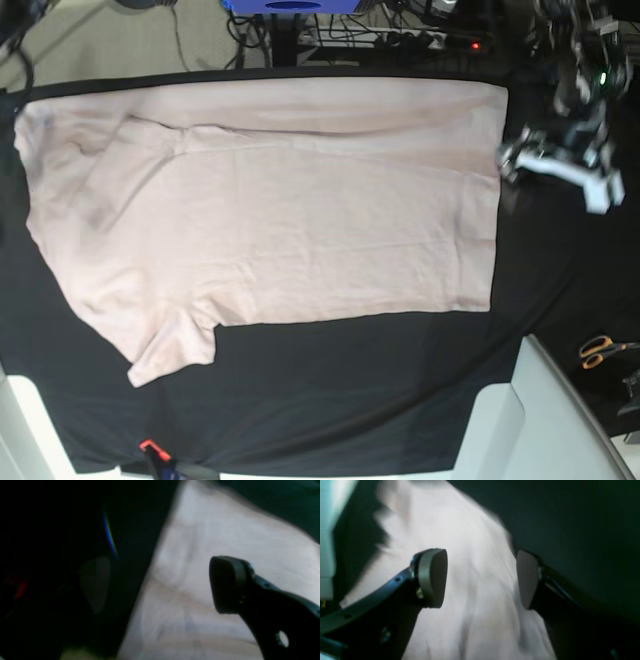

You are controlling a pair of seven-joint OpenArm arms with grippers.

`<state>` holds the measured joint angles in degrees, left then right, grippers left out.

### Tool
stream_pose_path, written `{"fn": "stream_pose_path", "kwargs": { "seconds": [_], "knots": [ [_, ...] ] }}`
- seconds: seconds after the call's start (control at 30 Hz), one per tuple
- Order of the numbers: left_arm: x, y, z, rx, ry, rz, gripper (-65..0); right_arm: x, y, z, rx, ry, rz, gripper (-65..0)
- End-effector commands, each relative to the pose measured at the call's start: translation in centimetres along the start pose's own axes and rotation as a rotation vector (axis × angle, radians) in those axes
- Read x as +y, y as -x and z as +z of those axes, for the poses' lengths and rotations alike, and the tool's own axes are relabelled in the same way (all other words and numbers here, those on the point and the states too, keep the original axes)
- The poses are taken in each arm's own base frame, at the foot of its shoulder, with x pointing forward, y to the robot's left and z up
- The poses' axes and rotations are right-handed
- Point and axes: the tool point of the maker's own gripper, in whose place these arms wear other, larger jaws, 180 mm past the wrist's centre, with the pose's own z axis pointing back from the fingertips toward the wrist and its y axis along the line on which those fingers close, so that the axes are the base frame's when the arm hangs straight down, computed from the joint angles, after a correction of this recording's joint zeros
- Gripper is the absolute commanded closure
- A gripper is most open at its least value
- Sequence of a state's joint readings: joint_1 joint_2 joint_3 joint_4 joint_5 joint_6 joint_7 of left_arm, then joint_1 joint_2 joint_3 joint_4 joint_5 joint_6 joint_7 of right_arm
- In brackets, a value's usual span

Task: Fold the T-shirt properly
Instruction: 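Release the shirt and move the left gripper along the shirt side, then grasp the shirt side near the sleeve with the right gripper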

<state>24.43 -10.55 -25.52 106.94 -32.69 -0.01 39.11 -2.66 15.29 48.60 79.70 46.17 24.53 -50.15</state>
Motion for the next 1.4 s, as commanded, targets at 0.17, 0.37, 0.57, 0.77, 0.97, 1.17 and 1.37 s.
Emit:
{"fn": "stream_pose_path", "kwargs": {
  "seconds": [0.17,0.37,0.57,0.77,0.97,1.17,1.37],
  "knots": [
    [-2.6,-3.5,-4.0,0.091,0.071,-0.113,-60.1,1.9,-3.8,-7.7,-0.025,-0.063,0.071,-41.1],
    [-2.1,-4.4,-4.5,0.100,0.061,-0.121,-59.9,2.7,-3.7,-13.5,-0.023,-0.033,0.159,-41.1],
    [-1.6,-4.2,-4.4,0.107,0.051,-0.133,-59.9,2.7,-2.5,-16.4,-0.044,0.038,0.243,-41.3],
    [-1.3,-3.3,-4.2,0.128,0.044,-0.134,-59.9,4.5,0.0,-17.7,-0.008,0.023,0.365,-41.3],
    [-1.2,-3.0,-4.0,0.133,0.044,-0.138,-59.9,5.3,1.1,-18.0,0.009,0.008,0.362,-41.3],
    [-1.2,-2.9,-4.0,0.136,0.043,-0.138,-59.9,3.3,1.2,-17.7,0.008,0.090,0.370,-41.3],
    [-1.2,-2.9,-4.0,0.136,0.043,-0.138,-59.9,0.9,1.3,-16.8,0.027,0.150,0.369,-41.3]
  ]
}}
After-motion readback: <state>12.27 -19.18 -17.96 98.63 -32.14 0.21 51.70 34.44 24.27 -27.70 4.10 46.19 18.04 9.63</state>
